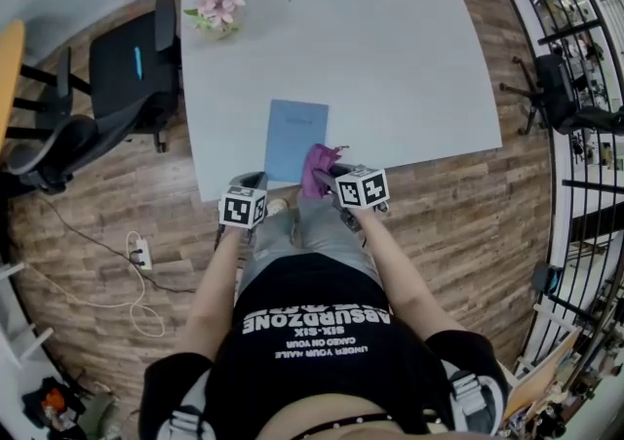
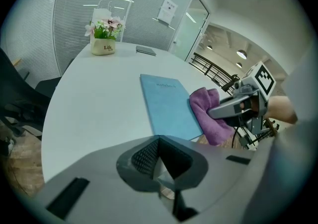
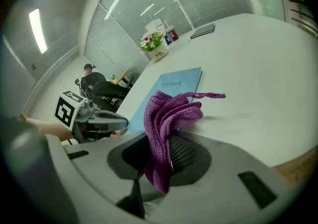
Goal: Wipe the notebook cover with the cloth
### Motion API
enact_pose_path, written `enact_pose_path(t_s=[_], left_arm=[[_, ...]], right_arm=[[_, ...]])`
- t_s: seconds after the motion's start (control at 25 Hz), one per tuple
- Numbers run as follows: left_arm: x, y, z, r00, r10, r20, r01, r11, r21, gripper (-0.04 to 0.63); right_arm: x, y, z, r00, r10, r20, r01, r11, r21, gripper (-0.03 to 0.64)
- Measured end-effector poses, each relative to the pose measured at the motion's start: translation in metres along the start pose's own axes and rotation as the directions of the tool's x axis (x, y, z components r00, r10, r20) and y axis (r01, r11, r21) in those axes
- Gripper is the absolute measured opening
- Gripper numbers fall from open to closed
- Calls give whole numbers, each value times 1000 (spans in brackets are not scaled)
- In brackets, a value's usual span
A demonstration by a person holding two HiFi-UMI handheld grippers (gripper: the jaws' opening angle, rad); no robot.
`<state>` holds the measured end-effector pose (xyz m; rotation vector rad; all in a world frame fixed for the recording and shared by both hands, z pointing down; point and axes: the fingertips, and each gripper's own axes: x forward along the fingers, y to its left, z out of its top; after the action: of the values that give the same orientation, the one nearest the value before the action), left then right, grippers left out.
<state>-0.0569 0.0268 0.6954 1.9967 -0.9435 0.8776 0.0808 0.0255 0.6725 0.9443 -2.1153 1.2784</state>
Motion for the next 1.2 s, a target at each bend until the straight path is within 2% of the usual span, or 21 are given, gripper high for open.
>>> enact_pose_path(t_s=[0.28, 0.52, 1.2], left_arm=[[0, 1, 2, 1000, 2, -12, -2, 1000, 12, 15], [0, 0, 1, 1000, -8, -4, 8, 1000, -1, 15], [1, 1, 1, 1000, 0, 2, 0, 1000, -10, 15]], right_arm=[[-4, -10, -3, 999, -42, 1, 42, 999, -28, 101], [-3, -7, -2, 995, -95, 6, 95, 988, -118, 103], [-3, -8, -2, 995, -94, 41, 98, 987, -126, 103]])
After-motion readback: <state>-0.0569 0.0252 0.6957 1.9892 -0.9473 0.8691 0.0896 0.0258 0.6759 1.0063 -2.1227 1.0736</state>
